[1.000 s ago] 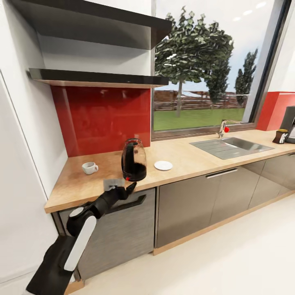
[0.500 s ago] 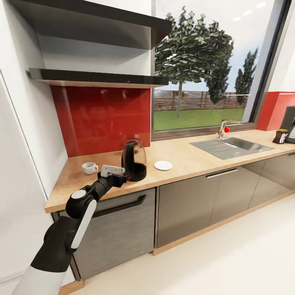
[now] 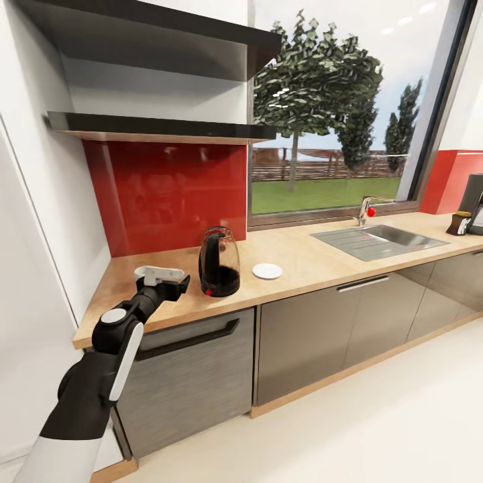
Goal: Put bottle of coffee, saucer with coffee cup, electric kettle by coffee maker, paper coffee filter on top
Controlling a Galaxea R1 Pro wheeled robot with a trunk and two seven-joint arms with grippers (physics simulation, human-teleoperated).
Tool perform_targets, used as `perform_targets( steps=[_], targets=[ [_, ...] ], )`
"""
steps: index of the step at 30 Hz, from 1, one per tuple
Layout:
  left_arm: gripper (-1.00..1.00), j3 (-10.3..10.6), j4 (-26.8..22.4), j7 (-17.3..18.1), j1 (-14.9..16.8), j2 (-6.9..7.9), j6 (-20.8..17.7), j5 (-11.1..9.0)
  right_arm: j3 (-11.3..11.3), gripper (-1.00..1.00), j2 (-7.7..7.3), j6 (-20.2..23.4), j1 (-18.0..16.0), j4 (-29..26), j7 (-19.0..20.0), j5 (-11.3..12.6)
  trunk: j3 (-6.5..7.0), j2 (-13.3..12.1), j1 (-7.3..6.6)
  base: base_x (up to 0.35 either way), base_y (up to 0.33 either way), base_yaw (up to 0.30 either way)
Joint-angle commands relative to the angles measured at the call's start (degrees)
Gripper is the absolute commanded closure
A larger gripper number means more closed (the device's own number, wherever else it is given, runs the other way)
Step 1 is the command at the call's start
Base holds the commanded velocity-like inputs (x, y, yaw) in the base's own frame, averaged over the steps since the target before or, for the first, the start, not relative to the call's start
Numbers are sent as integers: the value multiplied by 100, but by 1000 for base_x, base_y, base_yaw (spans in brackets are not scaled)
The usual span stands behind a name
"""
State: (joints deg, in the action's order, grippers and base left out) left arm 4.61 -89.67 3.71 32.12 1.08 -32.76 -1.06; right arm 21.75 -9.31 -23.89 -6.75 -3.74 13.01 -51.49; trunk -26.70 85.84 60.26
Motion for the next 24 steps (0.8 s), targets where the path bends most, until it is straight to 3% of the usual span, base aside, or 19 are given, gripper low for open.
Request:
perform_targets(
  steps=[1,24],
  targets=[
    [-100,1,-6,9,4,-2,-30,-8,49,-100,-1,-10,-2,-4,44,-14,-6,4,0,31,-14,0],
    [-100,5,-14,24,4,-21,-38,-8,49,-100,-1,-10,-2,-4,44,-10,-6,4,0,58,-50,0]
  ],
)
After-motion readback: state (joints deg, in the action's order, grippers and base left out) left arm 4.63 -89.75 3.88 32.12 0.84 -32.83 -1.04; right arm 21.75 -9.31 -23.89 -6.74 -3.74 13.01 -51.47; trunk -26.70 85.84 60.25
